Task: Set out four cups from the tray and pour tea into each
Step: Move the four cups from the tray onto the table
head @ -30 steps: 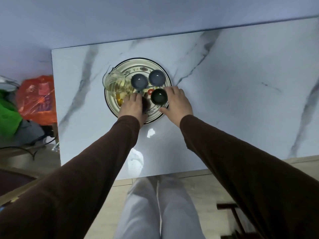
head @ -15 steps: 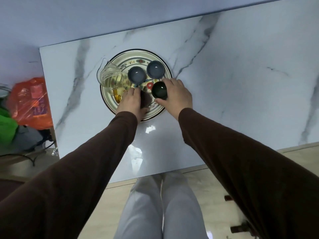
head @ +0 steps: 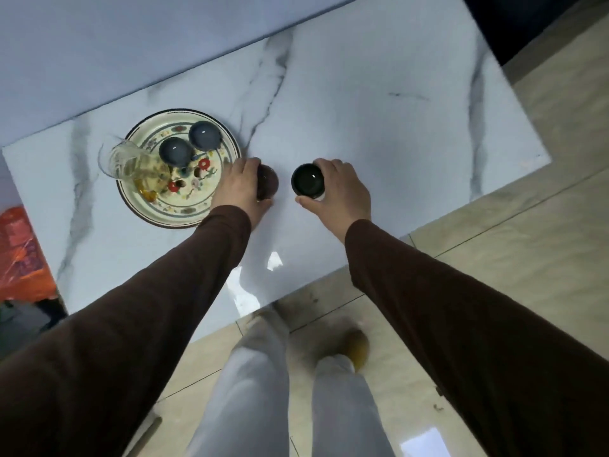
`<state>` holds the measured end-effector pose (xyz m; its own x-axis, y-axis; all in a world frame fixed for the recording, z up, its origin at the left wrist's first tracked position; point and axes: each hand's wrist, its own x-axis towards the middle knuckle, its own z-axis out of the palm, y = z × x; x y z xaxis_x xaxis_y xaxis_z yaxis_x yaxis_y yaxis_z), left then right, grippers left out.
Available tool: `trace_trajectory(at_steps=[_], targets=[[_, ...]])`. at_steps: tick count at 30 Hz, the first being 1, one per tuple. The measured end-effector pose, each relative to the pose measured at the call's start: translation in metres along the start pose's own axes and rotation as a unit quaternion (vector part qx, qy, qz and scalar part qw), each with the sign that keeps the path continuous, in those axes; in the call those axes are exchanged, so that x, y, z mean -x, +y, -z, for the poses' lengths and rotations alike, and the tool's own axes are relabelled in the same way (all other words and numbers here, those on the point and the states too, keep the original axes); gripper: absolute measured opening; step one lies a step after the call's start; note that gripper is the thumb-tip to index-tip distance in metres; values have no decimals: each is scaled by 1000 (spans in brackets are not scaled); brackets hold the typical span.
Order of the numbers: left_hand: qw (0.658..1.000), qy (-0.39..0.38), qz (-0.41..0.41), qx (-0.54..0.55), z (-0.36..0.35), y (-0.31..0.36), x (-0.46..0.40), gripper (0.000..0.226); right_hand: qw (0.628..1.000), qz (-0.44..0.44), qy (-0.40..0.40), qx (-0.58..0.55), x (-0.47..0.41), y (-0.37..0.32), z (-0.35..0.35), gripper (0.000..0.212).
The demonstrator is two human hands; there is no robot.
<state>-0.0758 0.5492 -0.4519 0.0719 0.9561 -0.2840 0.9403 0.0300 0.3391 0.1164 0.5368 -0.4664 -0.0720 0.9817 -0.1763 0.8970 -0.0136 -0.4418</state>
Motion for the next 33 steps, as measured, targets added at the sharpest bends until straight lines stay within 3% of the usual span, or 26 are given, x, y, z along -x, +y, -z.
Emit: trace_trajectory(at_steps=[14, 26, 33], targets=[[998, -32, -42, 23, -58, 177, 27, 74, 997, -48, 59, -2, 75, 157, 88, 63], [997, -53, -54, 22, -86, 242, -52, 72, 994, -86, 63, -18, 5, 231, 122, 65], [998, -50, -16, 18, -96, 278, -94, 74, 998, -41, 23, -30, -42, 274, 141, 64]])
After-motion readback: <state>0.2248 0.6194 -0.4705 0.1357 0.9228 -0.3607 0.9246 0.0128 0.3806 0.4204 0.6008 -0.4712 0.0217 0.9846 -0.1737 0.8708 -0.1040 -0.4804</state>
